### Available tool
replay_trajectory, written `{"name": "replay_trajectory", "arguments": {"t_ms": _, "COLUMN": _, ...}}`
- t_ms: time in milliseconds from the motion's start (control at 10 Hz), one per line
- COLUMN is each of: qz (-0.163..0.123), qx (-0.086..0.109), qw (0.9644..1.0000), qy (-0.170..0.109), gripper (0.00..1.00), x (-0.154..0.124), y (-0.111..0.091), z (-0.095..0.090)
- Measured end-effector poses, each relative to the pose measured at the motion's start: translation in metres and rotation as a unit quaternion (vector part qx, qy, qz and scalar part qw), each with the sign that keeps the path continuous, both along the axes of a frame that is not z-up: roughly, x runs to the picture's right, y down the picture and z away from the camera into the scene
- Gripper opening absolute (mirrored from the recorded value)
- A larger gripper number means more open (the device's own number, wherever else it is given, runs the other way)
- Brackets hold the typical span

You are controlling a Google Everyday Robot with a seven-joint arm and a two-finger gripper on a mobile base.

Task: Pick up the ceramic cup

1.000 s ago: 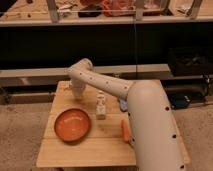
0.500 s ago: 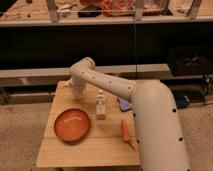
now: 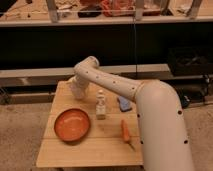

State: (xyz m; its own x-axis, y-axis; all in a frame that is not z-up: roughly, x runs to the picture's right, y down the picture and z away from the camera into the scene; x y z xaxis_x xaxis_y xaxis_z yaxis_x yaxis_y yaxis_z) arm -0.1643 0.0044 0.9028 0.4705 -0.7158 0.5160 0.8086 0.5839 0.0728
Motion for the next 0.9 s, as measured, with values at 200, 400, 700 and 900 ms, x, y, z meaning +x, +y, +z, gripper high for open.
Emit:
{"name": "replay_trajectory", "arguments": {"t_ms": 200, "qz": 0.024, "qx": -0.001, "qw": 0.9996, "qy": 0.014, "gripper": 0.80, "x": 0.016, "y": -0.002, "z": 0.002}}
{"name": "replay_trajectory", "arguments": {"t_ms": 400, "qz": 0.038, "qx": -0.002, "qw": 0.9990, "qy": 0.024, "gripper": 0.80, "x": 0.027, "y": -0.001, "z": 0.003}}
{"name": "replay_trajectory", "arguments": {"t_ms": 700, "qz": 0.048, "qx": -0.015, "qw": 0.9981, "qy": 0.036, "gripper": 0.80, "x": 0.036, "y": 0.004, "z": 0.008}}
{"name": "replay_trajectory", "arguments": {"t_ms": 900, "qz": 0.047, "qx": -0.028, "qw": 0.9978, "qy": 0.037, "gripper": 0.80, "x": 0.037, "y": 0.008, "z": 0.014}}
